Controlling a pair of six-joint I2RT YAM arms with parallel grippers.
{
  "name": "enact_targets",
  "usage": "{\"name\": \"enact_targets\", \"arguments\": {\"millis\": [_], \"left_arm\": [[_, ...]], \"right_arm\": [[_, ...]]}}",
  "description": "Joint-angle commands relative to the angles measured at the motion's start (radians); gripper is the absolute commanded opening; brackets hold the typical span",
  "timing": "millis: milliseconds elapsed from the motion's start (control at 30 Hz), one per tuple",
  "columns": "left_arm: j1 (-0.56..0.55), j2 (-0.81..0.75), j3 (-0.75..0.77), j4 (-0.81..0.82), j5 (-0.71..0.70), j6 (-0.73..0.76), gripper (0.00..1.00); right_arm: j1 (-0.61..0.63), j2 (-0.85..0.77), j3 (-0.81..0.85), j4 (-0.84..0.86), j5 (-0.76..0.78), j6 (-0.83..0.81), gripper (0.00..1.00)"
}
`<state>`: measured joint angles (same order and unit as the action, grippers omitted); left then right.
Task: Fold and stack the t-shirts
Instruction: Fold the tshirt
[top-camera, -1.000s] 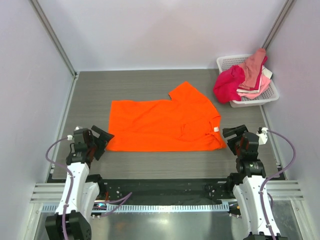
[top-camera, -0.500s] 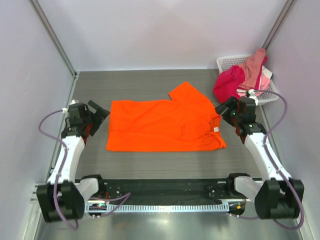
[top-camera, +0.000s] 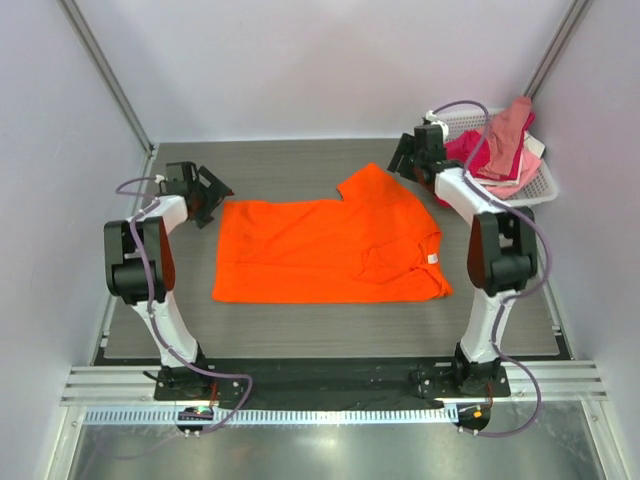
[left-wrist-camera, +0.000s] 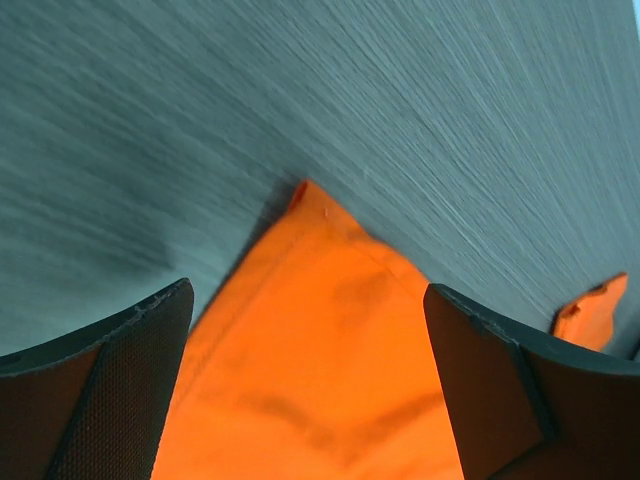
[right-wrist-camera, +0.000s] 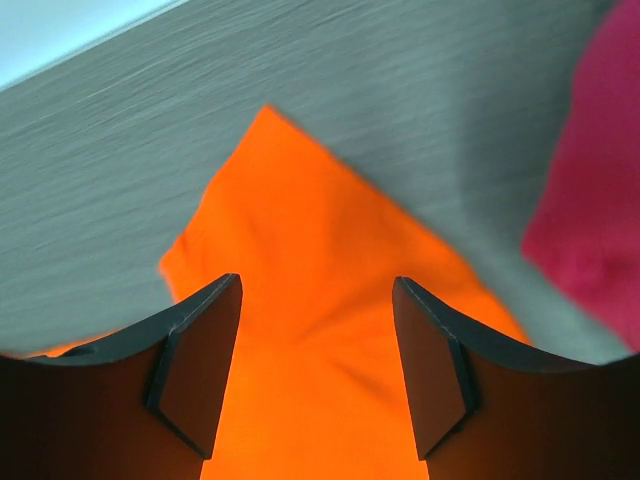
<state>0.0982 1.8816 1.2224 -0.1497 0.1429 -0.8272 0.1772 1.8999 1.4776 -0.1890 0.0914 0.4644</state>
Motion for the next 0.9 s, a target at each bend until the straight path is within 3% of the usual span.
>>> {"name": "enact_targets", "arguments": {"millis": [0, 67, 100, 200, 300, 533, 700, 867], "left_arm": [[-0.008, 0.037, 0.066, 0.056, -0.002, 0.031, 0.97], [-0.009, 0.06, 0.072, 0.062, -0.028, 0.057, 0.97], [-0.011, 0.065, 0.077, 0.062, -0.034, 0.068, 0.97], [-0.011, 0.089, 0.098, 0.062, -0.081, 0.108, 0.97], [-0.011, 0.125, 0.129, 0.056, -0.088, 0.112, 0.97], [-0.015, 0.182, 0.177, 0.056, -0.074, 0.103, 0.97], [-0.026, 0.189, 0.172, 0.056, -0.074, 0.097, 0.95], [-0.048, 0.206, 0.18, 0.056, -0.066, 0.091, 0.93]], "right_arm": [[0.005, 0.143, 0.183, -0.004, 0.071, -0.085, 0.68], [0.007, 0.232, 0.272, -0.009, 0.053, -0.098, 0.72], [0.005, 0.331, 0.399, -0.059, 0.015, -0.111, 0.73], [0.007, 0.497, 0.693, -0.194, -0.048, -0.118, 0.7], [0.007, 0.651, 0.837, -0.211, -0.071, -0.083, 0.69], [0.01, 0.712, 0.863, -0.213, -0.114, -0.072, 0.64], [0.022, 0.7, 0.808, -0.214, -0.144, -0.084, 0.54], [0.05, 0.686, 0.774, -0.222, -0.114, -0.113, 0.53]]}}
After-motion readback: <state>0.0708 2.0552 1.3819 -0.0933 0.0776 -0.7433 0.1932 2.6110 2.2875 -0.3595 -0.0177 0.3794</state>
